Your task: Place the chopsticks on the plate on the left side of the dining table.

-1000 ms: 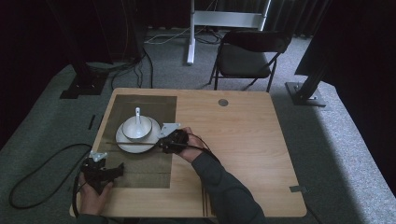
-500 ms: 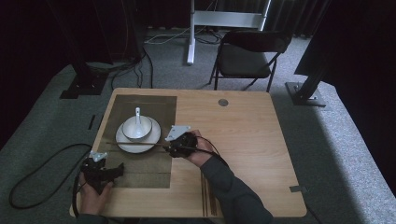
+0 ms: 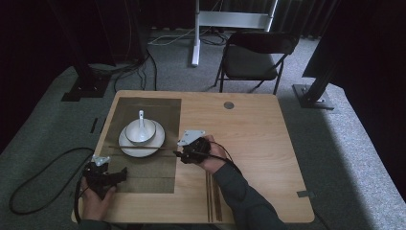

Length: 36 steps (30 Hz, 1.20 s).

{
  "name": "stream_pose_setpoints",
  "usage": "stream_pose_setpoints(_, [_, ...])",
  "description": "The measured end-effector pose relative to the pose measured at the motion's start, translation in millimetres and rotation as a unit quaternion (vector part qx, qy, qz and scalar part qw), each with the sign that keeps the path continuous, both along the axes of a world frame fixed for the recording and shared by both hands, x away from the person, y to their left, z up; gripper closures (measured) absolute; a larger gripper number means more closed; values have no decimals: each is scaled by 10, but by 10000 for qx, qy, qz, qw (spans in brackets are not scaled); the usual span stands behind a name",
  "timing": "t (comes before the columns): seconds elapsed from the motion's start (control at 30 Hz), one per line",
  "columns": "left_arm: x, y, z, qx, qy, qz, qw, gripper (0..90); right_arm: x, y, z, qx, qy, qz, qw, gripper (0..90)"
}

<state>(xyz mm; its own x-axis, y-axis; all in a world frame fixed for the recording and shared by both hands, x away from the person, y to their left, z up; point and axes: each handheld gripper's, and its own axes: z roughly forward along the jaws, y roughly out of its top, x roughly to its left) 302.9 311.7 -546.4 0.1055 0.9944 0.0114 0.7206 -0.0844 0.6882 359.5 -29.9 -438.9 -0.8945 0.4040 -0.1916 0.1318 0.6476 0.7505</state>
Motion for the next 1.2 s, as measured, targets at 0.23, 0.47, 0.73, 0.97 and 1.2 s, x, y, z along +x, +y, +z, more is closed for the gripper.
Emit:
stream_pose_setpoints(0.23, [0, 1, 0, 3, 1, -7, 10000, 2, -54, -78, 28, 58, -11, -53, 10000, 538])
stream_pose_setpoints(0.47, [0, 0, 0, -6, 4, 0, 10000, 1, -106, -173, 13, 111, 10, -132, 9999, 534])
stream_pose_setpoints(0.73, [0, 0, 0, 1, 3, -2, 10000, 2, -170, -311, -38, 138, 84, -283, 9995, 526])
stream_pose_setpoints(0.97, [0, 0, 0, -2, 3, -1, 10000, 2, -223, -459, -61, 204, 178, -446, 9986, 517])
stream_pose_setpoints(1.2, [0, -1, -1, -5, -3, 1, 10000, 2, -262, -555, -85, 264, 213, -608, 9976, 513])
